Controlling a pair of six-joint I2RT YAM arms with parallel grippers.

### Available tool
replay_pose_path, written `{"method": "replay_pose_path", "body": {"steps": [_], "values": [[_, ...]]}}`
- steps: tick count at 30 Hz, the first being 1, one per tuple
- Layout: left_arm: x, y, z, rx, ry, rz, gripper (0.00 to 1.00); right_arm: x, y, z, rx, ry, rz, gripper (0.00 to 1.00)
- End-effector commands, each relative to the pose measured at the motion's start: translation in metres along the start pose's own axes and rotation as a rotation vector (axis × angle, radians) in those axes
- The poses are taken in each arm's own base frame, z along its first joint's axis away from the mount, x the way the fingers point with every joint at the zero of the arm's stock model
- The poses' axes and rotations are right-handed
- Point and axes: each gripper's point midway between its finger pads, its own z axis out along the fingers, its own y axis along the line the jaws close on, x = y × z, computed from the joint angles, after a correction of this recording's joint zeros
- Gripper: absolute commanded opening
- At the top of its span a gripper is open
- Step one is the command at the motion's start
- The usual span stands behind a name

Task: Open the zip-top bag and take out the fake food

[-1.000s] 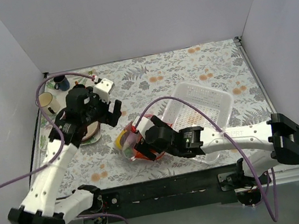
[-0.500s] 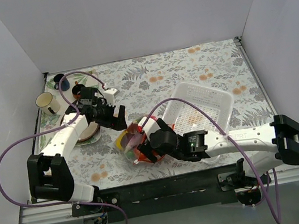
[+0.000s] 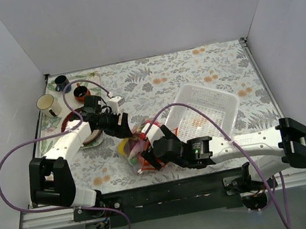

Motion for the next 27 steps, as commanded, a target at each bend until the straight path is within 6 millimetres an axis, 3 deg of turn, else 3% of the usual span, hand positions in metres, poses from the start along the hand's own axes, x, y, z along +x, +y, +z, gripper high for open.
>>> {"method": "replay_pose_path", "body": {"steps": [1, 2, 5, 11, 14, 15, 19, 21, 23, 24, 27], "values": [[0.011, -0.008, 0.005, 0.05, 0.016, -0.012, 0.5, 0.011, 0.007, -0.007, -0.016, 0.071, -0.031, 0.36], [0.014, -0.008, 0.008, 0.051, 0.022, -0.018, 0.4, 0.004, 0.01, -0.011, -0.023, 0.063, -0.035, 0.25], [0.022, -0.009, 0.015, 0.052, 0.038, -0.024, 0.33, -0.01, 0.015, -0.022, -0.058, 0.04, -0.022, 0.13], [0.04, -0.003, 0.028, -0.023, 0.08, 0.026, 0.31, -0.03, 0.019, -0.057, -0.147, -0.033, 0.052, 0.11], [0.043, 0.003, 0.031, -0.057, 0.089, 0.037, 0.26, -0.041, 0.008, -0.074, -0.146, -0.085, 0.091, 0.06], [0.041, 0.004, 0.03, -0.062, 0.088, 0.038, 0.17, -0.043, 0.001, -0.077, -0.12, -0.105, 0.098, 0.05], [0.033, 0.009, 0.022, -0.104, 0.09, 0.064, 0.02, -0.045, -0.033, -0.099, -0.022, -0.157, 0.139, 0.04], [0.025, 0.011, 0.015, -0.13, 0.071, 0.094, 0.0, -0.041, -0.055, -0.103, 0.076, -0.171, 0.151, 0.04], [0.015, 0.015, 0.006, -0.166, 0.052, 0.116, 0.0, -0.022, -0.081, -0.108, 0.207, -0.132, 0.183, 0.03], [0.01, 0.015, 0.001, -0.176, 0.036, 0.132, 0.0, -0.015, -0.104, -0.112, 0.332, -0.13, 0.197, 0.01], [-0.006, 0.016, -0.014, -0.209, -0.001, 0.158, 0.0, 0.012, -0.136, -0.119, 0.502, -0.085, 0.253, 0.01]]}}
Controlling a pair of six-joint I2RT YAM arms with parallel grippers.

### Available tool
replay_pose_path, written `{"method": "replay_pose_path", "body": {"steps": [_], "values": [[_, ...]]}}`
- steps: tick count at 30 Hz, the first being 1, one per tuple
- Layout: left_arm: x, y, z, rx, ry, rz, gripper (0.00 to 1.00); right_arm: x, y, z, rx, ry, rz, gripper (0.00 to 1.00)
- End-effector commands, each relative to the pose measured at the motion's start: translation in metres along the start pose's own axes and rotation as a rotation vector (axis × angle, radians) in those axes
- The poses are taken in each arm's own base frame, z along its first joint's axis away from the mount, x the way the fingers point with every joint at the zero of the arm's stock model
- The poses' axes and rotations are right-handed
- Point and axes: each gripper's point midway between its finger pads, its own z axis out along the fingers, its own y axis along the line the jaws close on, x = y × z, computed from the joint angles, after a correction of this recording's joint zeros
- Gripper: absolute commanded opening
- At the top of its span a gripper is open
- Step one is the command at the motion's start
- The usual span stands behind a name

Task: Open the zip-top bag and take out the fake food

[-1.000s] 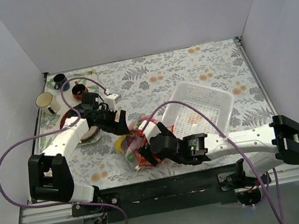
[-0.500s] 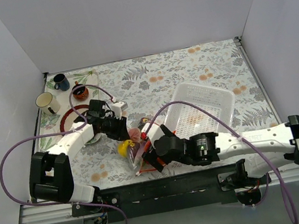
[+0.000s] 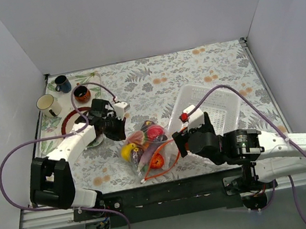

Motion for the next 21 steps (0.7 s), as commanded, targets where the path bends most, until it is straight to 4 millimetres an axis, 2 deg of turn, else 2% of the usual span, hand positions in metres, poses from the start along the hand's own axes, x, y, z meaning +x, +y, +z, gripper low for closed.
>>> {"method": "replay_pose_path", "body": {"steps": [1, 2, 4, 5, 6, 7, 8, 9, 10, 11, 13, 15, 16, 19, 20, 21], "values": [[-0.033, 0.009, -0.036, -0.089, -0.092, 0.08, 0.0, 0.03, -0.082, -0.007, 0.399, 0.024, 0.038, 0.01], [-0.039, 0.011, -0.041, -0.1, -0.105, 0.085, 0.0, 0.037, -0.09, -0.008, 0.443, 0.022, 0.109, 0.01], [-0.043, 0.011, -0.045, -0.105, -0.112, 0.086, 0.0, 0.049, -0.117, -0.017, 0.56, 0.054, 0.116, 0.01], [-0.044, 0.01, -0.045, -0.102, -0.113, 0.085, 0.0, 0.056, -0.124, -0.016, 0.584, 0.065, 0.121, 0.01], [-0.044, 0.007, -0.045, -0.085, -0.112, 0.08, 0.0, 0.055, -0.121, -0.01, 0.568, 0.063, 0.144, 0.01], [-0.041, 0.006, -0.042, -0.07, -0.096, 0.066, 0.0, 0.055, -0.127, -0.005, 0.579, 0.077, 0.137, 0.01], [-0.042, 0.003, -0.042, -0.053, -0.092, 0.05, 0.01, 0.057, -0.126, 0.0, 0.568, 0.095, 0.126, 0.15], [-0.041, -0.002, -0.04, -0.022, -0.085, 0.038, 0.09, 0.06, -0.122, 0.007, 0.54, 0.124, 0.112, 0.29], [-0.036, -0.006, -0.036, 0.005, -0.058, 0.02, 0.14, 0.061, -0.127, 0.01, 0.555, 0.14, 0.115, 0.49], [-0.035, -0.009, -0.035, 0.024, -0.052, -0.001, 0.19, 0.063, -0.127, 0.013, 0.552, 0.159, 0.105, 0.96], [-0.031, -0.018, -0.031, 0.081, -0.035, -0.024, 0.39, 0.063, -0.125, 0.015, 0.558, 0.205, 0.07, 0.99], [-0.026, -0.021, -0.025, 0.108, -0.011, -0.047, 0.49, 0.057, -0.123, 0.018, 0.564, 0.217, 0.056, 0.99], [-0.027, -0.023, -0.023, 0.123, -0.009, -0.05, 0.67, 0.056, -0.122, 0.016, 0.565, 0.228, 0.043, 0.99], [-0.025, -0.028, -0.016, 0.172, 0.01, -0.068, 0.94, 0.045, -0.12, 0.016, 0.553, 0.219, 0.032, 0.98], [-0.025, -0.029, -0.015, 0.181, 0.014, -0.071, 0.98, 0.041, -0.119, 0.017, 0.549, 0.207, 0.034, 0.99], [-0.024, -0.03, -0.013, 0.192, 0.024, -0.082, 0.98, 0.037, -0.118, 0.016, 0.542, 0.199, 0.036, 0.99]]}}
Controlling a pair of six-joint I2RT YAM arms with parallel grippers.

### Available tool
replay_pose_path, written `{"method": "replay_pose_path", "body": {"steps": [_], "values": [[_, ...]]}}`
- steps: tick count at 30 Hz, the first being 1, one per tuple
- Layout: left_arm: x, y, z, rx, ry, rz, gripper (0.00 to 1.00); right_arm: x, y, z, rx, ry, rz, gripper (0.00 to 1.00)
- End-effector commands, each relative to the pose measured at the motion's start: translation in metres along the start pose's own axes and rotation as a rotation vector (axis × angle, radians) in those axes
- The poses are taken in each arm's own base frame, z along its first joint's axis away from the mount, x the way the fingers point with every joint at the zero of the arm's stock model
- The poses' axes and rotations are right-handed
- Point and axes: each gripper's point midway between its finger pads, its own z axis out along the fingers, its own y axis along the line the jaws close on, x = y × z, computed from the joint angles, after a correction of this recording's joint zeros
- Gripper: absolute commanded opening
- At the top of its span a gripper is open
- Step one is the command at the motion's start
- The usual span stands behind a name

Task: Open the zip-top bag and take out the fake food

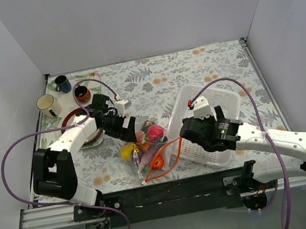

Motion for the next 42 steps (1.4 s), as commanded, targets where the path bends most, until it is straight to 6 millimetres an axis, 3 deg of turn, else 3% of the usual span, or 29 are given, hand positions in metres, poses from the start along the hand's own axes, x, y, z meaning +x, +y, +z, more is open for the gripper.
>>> {"method": "replay_pose_path", "body": {"steps": [1, 4, 7, 11, 12, 18, 27, 34, 35, 36, 38, 39, 40, 42], "values": [[-0.012, -0.017, -0.002, 0.095, -0.018, -0.009, 0.98, -0.037, 0.001, -0.016, -0.043, -0.07, 0.04, 0.99], [-0.013, -0.024, 0.002, 0.148, -0.023, -0.01, 0.97, -0.047, 0.009, -0.021, -0.096, -0.09, 0.055, 0.99], [-0.011, -0.026, 0.01, 0.18, -0.012, -0.035, 0.78, -0.044, 0.012, -0.016, -0.103, -0.081, 0.025, 0.99], [-0.009, -0.021, 0.016, 0.162, -0.017, -0.034, 0.23, -0.023, 0.016, 0.0, -0.09, -0.015, 0.004, 0.99], [-0.01, -0.017, 0.017, 0.144, -0.022, -0.026, 0.0, -0.017, 0.016, 0.004, -0.081, 0.0, 0.006, 0.99], [-0.011, -0.012, 0.005, 0.1, -0.023, 0.014, 0.0, -0.009, 0.019, 0.013, -0.076, 0.015, -0.001, 0.99], [-0.006, 0.033, -0.042, -0.137, -0.072, 0.099, 0.0, -0.025, 0.034, 0.017, -0.158, -0.064, 0.049, 0.99], [-0.012, 0.06, -0.074, -0.226, -0.103, 0.09, 0.0, -0.022, 0.035, 0.022, -0.187, -0.09, 0.085, 0.98], [-0.018, 0.056, -0.077, -0.209, -0.117, 0.08, 0.0, -0.02, 0.034, 0.023, -0.183, -0.088, 0.084, 0.99], [-0.037, 0.041, -0.089, -0.149, -0.16, 0.079, 0.01, -0.019, 0.032, 0.024, -0.172, -0.087, 0.087, 0.99], [-0.064, 0.016, -0.093, -0.047, -0.186, 0.021, 0.14, -0.019, 0.031, 0.024, -0.165, -0.091, 0.093, 0.98], [-0.088, -0.001, -0.105, -0.017, -0.219, 0.038, 0.21, -0.021, 0.029, 0.023, -0.161, -0.099, 0.105, 0.99], [-0.097, -0.03, -0.096, 0.043, -0.204, 0.083, 0.41, -0.021, 0.028, 0.023, -0.159, -0.102, 0.116, 0.98], [-0.113, -0.062, -0.086, 0.096, -0.205, 0.111, 0.64, -0.028, 0.028, 0.019, -0.169, -0.119, 0.137, 0.99]]}}
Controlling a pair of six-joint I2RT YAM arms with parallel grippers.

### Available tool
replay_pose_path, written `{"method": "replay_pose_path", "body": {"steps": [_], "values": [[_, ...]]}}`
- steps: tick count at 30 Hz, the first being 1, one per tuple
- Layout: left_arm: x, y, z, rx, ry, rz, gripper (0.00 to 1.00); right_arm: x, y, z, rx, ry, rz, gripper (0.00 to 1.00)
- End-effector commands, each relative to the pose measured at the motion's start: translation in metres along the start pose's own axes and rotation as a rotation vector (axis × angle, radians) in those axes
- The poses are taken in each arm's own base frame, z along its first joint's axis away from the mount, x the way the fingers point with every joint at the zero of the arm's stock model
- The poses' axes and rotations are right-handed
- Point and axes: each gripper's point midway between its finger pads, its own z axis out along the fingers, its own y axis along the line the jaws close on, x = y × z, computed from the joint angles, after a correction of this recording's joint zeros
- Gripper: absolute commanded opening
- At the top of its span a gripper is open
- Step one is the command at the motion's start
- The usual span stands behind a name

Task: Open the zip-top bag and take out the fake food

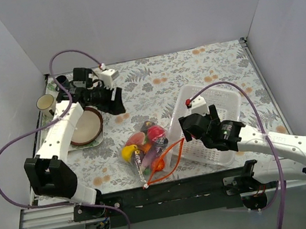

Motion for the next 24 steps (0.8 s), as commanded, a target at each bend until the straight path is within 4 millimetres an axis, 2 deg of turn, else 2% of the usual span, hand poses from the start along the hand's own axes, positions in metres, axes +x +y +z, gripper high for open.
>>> {"method": "replay_pose_path", "body": {"steps": [1, 2, 4, 9, 10, 13, 14, 17, 21, 24], "values": [[-0.042, -0.111, 0.008, 0.24, -0.029, 0.085, 0.87, -0.023, -0.003, -0.007, -0.005, -0.085, 0.09, 0.98], [-0.044, -0.123, 0.013, 0.258, -0.03, 0.109, 0.92, -0.026, -0.004, -0.009, -0.008, -0.096, 0.1, 0.99], [-0.051, -0.142, 0.03, 0.296, -0.039, 0.135, 0.95, -0.029, -0.008, -0.012, -0.004, -0.107, 0.119, 0.99], [-0.072, -0.147, 0.064, 0.344, -0.092, 0.099, 0.95, -0.036, -0.009, -0.024, -0.062, -0.158, 0.196, 0.99], [-0.071, -0.151, 0.073, 0.358, -0.08, 0.083, 0.95, -0.038, -0.008, -0.025, -0.078, -0.17, 0.201, 0.99], [-0.083, -0.169, 0.08, 0.404, -0.097, 0.095, 0.94, -0.037, -0.001, -0.026, -0.138, -0.19, 0.192, 0.98], [-0.094, -0.177, 0.075, 0.433, -0.12, 0.097, 0.94, -0.034, 0.002, -0.026, -0.153, -0.184, 0.185, 0.99], [-0.102, -0.198, 0.075, 0.489, -0.121, 0.139, 0.94, -0.034, 0.013, -0.025, -0.203, -0.179, 0.162, 0.99], [-0.095, -0.224, 0.086, 0.522, -0.081, 0.207, 0.94, -0.039, 0.023, -0.025, -0.238, -0.183, 0.152, 0.99], [-0.083, -0.235, 0.095, 0.512, -0.055, 0.253, 0.94, -0.048, 0.026, -0.027, -0.247, -0.197, 0.144, 0.99]]}}
